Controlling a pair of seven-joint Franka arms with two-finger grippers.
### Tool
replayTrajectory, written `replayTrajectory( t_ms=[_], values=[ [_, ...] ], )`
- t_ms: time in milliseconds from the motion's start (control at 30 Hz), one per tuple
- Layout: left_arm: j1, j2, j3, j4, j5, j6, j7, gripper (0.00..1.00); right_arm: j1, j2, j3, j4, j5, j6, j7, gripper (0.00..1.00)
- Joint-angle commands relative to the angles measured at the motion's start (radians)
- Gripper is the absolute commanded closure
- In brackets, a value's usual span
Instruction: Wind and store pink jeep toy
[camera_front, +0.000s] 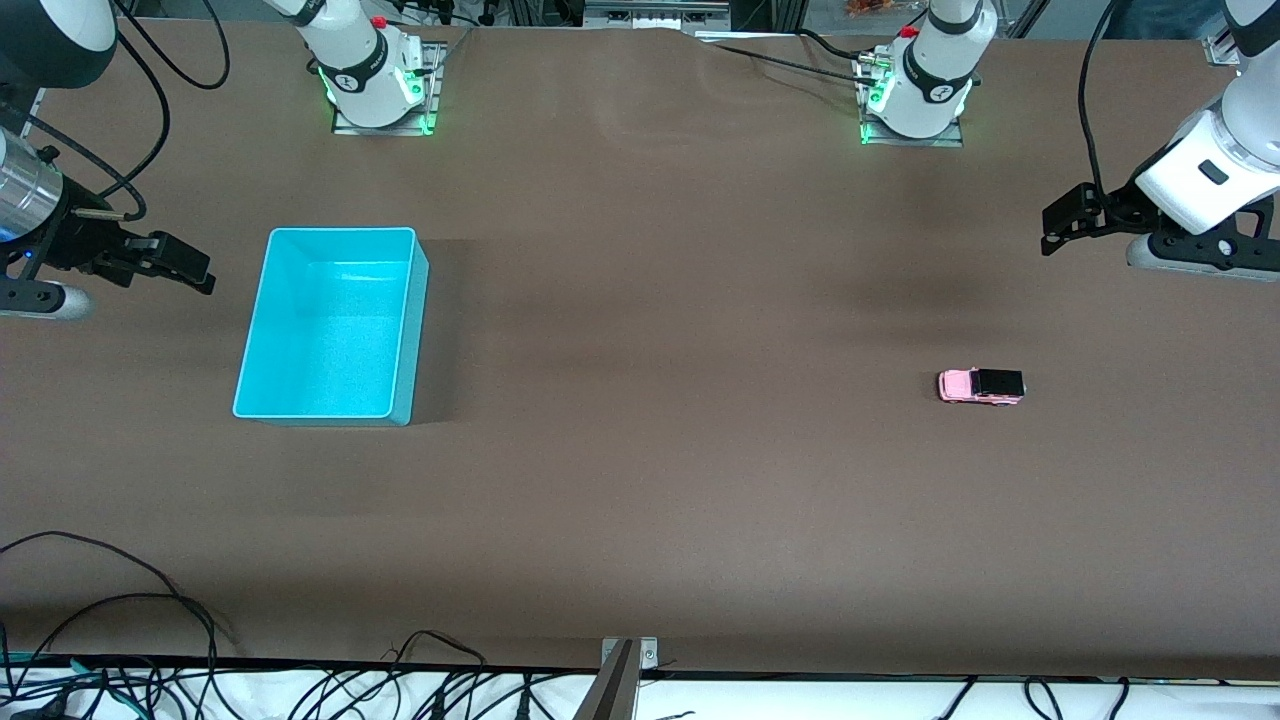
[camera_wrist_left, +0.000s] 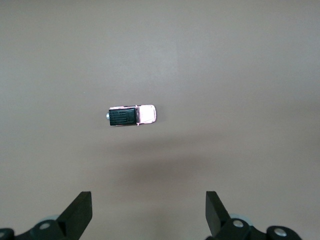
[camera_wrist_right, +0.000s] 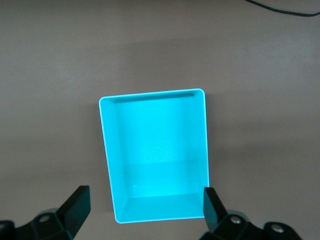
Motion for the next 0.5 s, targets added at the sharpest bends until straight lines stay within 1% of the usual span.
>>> replayTrajectory(
  t_ms=[0,467],
  values=[
    [0.019,-0.001,-0.018,0.027,-0.007,-0.012,0.018,0.0,-0.003,-0.001,0.0,0.017,-0.006,-0.019,-0.009,0.0],
    [0.02,-0.001,-0.016,0.041,-0.009,-0.018,0.018,0.0,-0.003,0.001,-0.006,0.017,-0.003,-0.019,-0.01,0.0]
  ],
)
